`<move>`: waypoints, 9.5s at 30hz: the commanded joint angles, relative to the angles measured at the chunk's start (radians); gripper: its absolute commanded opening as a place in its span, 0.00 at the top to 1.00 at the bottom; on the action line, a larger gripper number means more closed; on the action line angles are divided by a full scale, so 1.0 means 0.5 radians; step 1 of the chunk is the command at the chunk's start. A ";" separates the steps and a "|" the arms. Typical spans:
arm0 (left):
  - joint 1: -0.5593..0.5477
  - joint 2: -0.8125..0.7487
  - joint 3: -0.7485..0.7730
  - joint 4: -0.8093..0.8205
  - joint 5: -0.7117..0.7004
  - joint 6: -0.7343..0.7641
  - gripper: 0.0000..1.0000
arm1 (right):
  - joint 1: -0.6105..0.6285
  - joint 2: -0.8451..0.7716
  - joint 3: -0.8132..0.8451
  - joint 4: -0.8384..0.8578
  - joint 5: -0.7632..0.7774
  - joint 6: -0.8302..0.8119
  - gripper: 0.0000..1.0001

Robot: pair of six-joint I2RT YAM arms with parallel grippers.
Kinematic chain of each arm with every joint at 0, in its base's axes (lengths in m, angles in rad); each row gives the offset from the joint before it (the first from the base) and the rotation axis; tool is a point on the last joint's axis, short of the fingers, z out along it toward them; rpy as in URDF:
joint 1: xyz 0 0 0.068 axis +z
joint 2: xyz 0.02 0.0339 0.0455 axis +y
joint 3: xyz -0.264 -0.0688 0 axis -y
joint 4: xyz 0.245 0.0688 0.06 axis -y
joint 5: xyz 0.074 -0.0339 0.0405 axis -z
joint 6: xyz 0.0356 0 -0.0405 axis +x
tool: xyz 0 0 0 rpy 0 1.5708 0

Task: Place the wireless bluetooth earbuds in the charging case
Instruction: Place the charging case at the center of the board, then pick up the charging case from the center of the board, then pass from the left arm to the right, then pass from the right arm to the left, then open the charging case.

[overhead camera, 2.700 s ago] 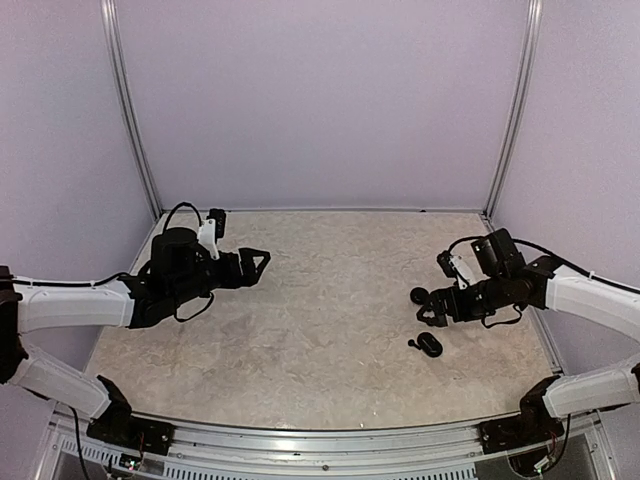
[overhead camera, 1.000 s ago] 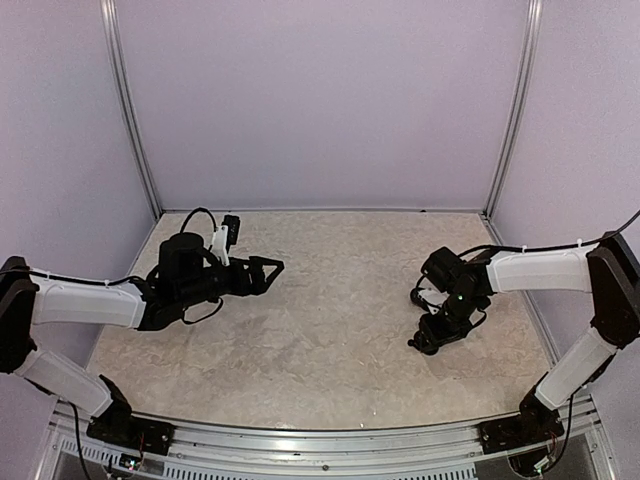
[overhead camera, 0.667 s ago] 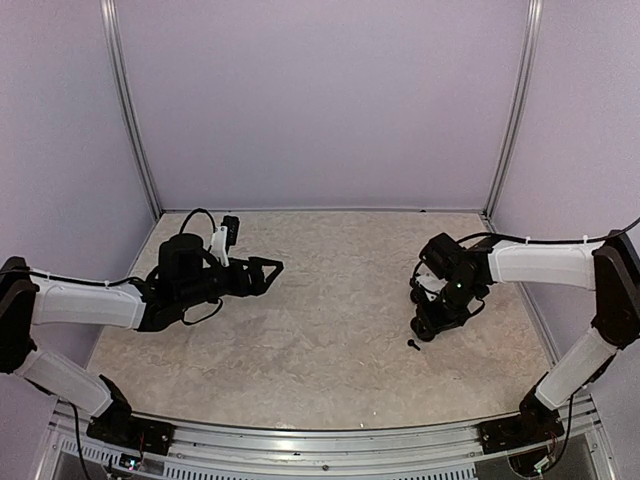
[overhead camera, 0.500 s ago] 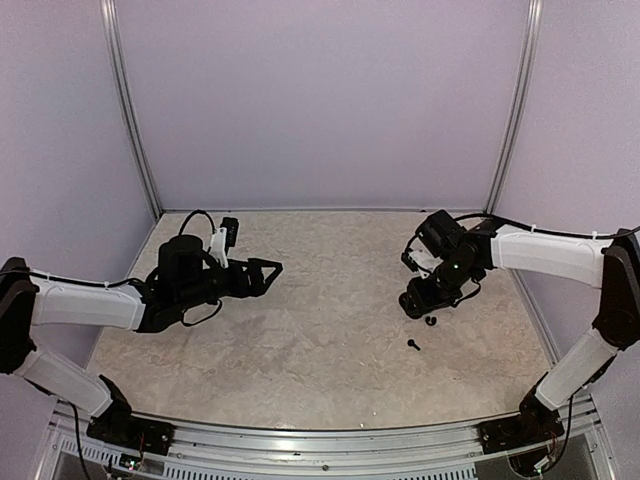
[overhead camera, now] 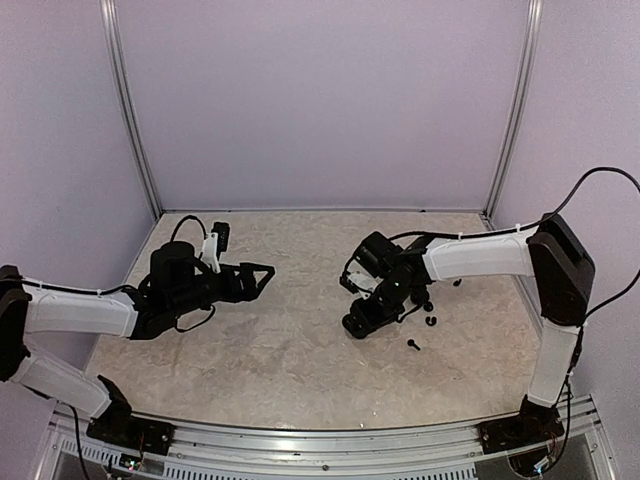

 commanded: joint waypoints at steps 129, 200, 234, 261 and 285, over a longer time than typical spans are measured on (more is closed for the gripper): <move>-1.579 0.168 0.085 0.349 -0.948 2.746 0.71 | 0.204 -0.987 -0.645 0.817 -1.420 -0.147 0.51; -1.032 -0.339 0.241 0.420 0.021 0.746 0.44 | 0.181 -1.135 -0.345 1.577 -1.412 -0.410 0.88; -1.017 -0.163 0.136 0.919 0.057 0.603 0.67 | 0.193 -1.132 -0.385 1.653 -1.397 -0.366 0.88; -1.018 -0.148 0.122 0.961 0.103 0.628 0.80 | 0.194 -1.106 -0.397 1.634 -1.412 -0.363 0.66; -1.030 -0.165 0.066 0.900 0.155 0.787 0.89 | 0.187 -1.116 -0.297 1.513 -1.149 -0.407 0.46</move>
